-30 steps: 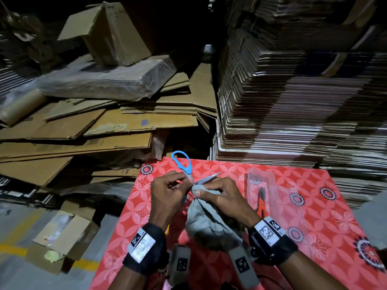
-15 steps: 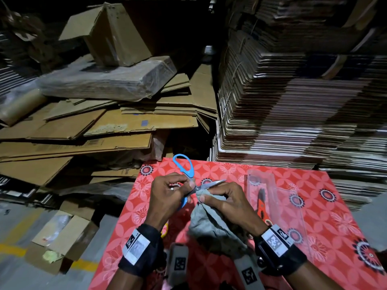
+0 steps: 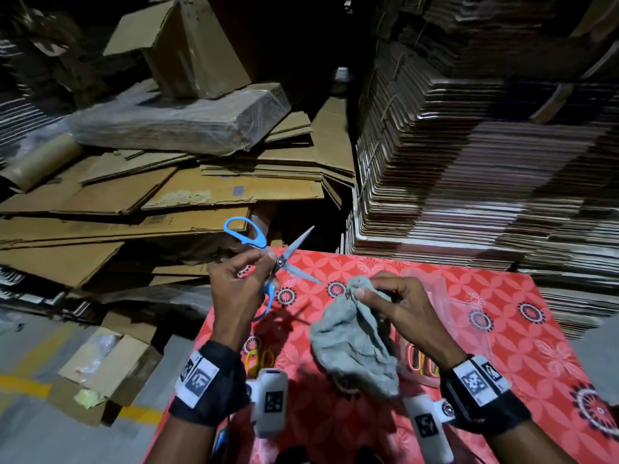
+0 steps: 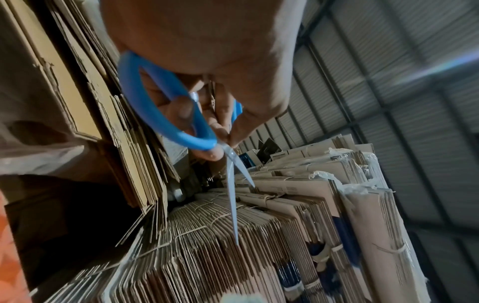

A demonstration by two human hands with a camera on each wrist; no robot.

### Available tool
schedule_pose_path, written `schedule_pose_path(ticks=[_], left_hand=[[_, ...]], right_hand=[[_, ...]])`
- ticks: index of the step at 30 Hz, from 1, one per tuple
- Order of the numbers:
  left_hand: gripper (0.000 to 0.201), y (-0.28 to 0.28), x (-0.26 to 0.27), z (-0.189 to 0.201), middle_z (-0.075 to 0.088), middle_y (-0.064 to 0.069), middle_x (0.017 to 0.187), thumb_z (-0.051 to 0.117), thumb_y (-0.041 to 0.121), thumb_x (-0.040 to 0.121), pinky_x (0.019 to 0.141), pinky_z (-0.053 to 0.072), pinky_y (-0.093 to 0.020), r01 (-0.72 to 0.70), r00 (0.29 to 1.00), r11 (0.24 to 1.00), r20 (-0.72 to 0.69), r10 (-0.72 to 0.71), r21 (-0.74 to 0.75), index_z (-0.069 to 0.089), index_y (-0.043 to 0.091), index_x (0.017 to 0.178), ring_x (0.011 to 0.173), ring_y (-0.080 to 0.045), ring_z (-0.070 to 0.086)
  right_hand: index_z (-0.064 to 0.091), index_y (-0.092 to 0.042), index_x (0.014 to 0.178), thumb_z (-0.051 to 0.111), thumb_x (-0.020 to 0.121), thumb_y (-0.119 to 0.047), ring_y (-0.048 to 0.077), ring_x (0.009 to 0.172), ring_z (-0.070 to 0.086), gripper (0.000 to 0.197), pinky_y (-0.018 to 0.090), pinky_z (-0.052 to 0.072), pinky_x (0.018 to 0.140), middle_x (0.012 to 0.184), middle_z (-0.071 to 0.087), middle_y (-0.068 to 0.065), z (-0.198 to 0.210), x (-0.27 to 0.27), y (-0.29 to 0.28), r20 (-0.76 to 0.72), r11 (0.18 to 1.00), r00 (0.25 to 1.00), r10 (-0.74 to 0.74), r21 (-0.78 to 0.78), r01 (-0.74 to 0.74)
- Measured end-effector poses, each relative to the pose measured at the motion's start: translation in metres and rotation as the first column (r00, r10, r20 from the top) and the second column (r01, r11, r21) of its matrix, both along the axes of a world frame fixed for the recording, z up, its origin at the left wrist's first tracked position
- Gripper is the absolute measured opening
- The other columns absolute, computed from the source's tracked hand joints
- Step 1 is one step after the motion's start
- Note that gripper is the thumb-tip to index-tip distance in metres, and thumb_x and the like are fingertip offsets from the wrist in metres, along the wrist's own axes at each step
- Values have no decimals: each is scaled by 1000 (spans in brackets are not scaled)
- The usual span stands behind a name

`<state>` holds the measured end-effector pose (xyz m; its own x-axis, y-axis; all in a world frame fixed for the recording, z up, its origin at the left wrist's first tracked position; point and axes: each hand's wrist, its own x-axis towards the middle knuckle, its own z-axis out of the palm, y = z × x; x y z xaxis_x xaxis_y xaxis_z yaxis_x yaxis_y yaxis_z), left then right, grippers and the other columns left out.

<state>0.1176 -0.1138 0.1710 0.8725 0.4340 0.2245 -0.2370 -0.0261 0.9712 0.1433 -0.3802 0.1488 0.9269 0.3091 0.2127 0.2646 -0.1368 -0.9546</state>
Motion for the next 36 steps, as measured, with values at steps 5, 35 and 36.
schedule_pose_path(ticks=[5,35,36], left_hand=[[21,-16,-1,-4,61,-9,63,66,13,101,38,37,-22,10,992,989,-121,-29,-151,63,1,84,45,-20,56],[20,-26,-12,-10,64,-7,61,75,21,95,55,49,-33,87,971,994,-228,-71,61,73,3,86,55,-38,69],[19,-27,-12,-10,64,-6,60,75,20,95,51,47,-28,89,969,994,-234,-73,56,73,4,86,57,-42,69]], right_hand=[[81,-14,103,72,95,-31,38,92,71,21,47,54,80,99,75,13,18,6,0,39,994,999,0,114,-5],[69,-28,103,52,97,-19,23,114,60,20,49,46,101,110,68,-4,6,9,-21,157,970,984,-85,-213,118],[69,-27,100,53,98,-15,24,112,61,20,49,47,99,107,68,-4,7,9,-21,149,973,986,-78,-205,108]])
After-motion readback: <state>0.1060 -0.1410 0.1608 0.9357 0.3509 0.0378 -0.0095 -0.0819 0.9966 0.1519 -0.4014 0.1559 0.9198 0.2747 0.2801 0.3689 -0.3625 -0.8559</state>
